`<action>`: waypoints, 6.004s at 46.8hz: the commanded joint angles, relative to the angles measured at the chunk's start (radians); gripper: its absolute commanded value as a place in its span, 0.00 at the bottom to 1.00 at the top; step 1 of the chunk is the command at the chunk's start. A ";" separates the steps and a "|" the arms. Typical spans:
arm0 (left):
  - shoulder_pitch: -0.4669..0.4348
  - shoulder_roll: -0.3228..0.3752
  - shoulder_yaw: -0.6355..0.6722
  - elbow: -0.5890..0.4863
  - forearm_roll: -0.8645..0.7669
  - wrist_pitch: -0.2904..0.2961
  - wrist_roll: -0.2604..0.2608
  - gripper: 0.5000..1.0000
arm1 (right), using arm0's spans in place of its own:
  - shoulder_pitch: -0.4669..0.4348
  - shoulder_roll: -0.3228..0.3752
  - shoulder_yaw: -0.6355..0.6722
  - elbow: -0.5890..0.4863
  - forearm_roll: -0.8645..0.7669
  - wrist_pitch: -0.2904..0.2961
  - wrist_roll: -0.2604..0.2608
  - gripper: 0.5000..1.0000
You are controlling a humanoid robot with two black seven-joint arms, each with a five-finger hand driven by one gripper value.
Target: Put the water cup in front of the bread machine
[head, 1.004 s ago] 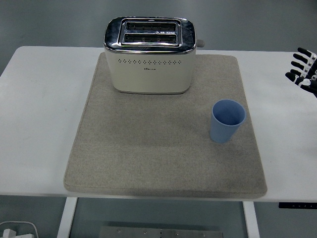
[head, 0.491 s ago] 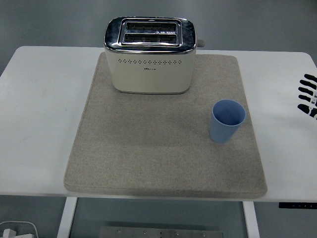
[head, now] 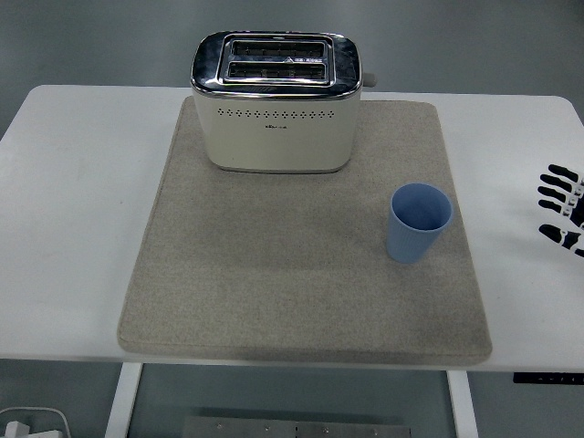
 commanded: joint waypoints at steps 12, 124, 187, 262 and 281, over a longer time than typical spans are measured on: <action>0.000 0.000 0.000 0.000 0.000 0.000 0.000 0.99 | -0.006 0.091 0.056 0.008 -0.093 -0.066 -0.031 0.83; 0.000 0.000 0.000 0.000 0.000 0.000 0.000 1.00 | -0.233 0.546 0.519 0.043 -0.579 0.035 -0.269 0.83; 0.000 0.000 0.000 0.000 0.000 0.000 0.000 0.99 | -0.157 0.638 0.470 -0.001 -0.716 0.037 -0.316 0.83; 0.000 0.000 0.000 0.000 0.000 0.000 0.000 1.00 | -0.098 0.641 0.464 0.006 -0.705 0.052 -0.375 0.00; 0.000 0.000 0.000 0.000 0.000 0.000 0.000 0.99 | 0.004 0.680 0.420 0.025 -0.705 0.063 -0.381 0.00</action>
